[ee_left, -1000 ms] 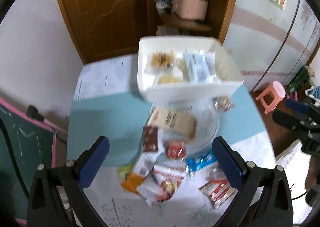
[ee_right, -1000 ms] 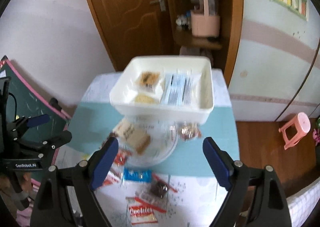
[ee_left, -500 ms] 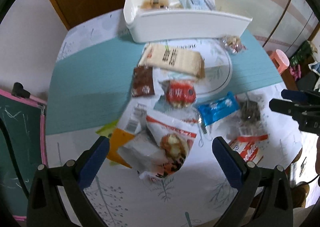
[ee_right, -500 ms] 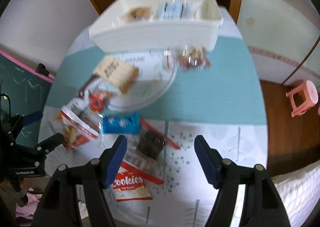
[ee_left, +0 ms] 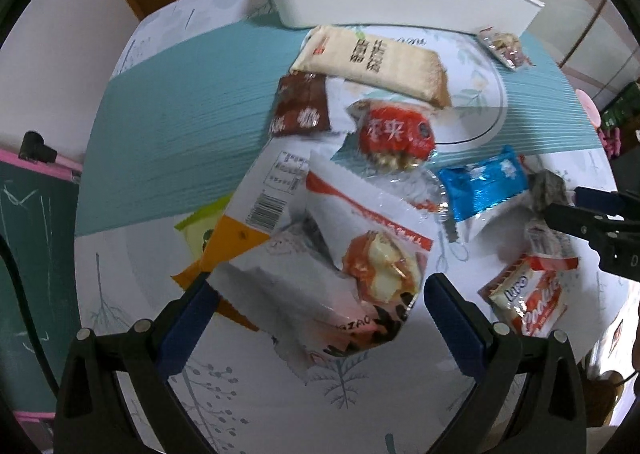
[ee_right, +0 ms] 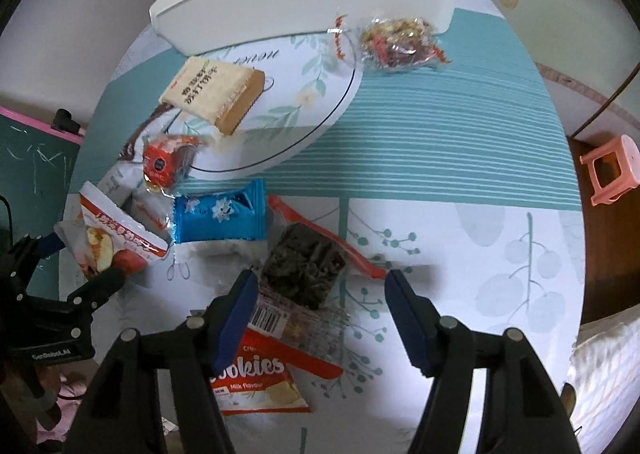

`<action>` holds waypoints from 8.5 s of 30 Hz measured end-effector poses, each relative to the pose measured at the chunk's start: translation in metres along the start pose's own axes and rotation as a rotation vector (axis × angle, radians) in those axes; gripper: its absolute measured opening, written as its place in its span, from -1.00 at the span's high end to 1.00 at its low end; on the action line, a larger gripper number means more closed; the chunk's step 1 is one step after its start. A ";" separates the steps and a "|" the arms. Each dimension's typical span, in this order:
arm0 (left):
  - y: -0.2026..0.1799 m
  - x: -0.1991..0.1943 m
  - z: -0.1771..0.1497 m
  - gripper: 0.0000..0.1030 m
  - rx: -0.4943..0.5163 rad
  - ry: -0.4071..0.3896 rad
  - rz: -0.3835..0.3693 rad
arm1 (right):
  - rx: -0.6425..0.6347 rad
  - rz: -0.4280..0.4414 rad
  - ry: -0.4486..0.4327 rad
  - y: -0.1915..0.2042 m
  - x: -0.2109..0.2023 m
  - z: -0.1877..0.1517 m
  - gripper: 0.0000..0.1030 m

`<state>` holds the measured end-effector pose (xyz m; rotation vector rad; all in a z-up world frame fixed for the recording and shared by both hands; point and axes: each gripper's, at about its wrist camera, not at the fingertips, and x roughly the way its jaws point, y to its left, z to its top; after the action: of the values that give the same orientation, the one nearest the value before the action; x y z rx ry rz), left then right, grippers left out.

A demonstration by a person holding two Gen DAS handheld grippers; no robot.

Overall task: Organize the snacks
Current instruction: 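Grasp the red-and-white bread bag with the left gripper while the right grasps a dark bag, then lift both bags and carry them over the white tray, then lower both bags into the tray and open both grippers, then move both tools back over the snacks on the table, then grasp the Lipo cookies bag with the right gripper while the left grasps the orange-and-white bar, then lift the cookies bag and the bar and carry them over the tray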

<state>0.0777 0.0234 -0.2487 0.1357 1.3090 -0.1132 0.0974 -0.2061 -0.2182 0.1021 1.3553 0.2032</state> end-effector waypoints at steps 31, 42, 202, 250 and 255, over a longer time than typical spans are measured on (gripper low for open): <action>-0.010 -0.024 -0.001 0.01 -0.093 -0.044 -0.047 | -0.037 0.012 -0.020 0.023 0.005 -0.006 0.17; -0.014 -0.097 0.025 0.01 -0.098 -0.186 -0.122 | -0.046 0.083 -0.133 0.018 -0.061 0.002 0.17; 0.047 0.009 0.057 -0.75 -0.007 -0.026 -0.052 | -0.275 -0.064 0.021 0.078 0.017 -0.079 0.06; 0.002 -0.145 0.115 0.28 -0.021 -0.220 -0.162 | -0.107 0.132 -0.337 0.048 -0.153 0.044 0.12; -0.003 -0.159 0.139 0.27 -0.012 -0.266 -0.143 | -0.115 0.120 -0.409 0.043 -0.177 0.079 0.12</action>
<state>0.1693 -0.0013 -0.0595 0.0148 1.0530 -0.2372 0.1349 -0.1967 -0.0233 0.1210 0.9288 0.3415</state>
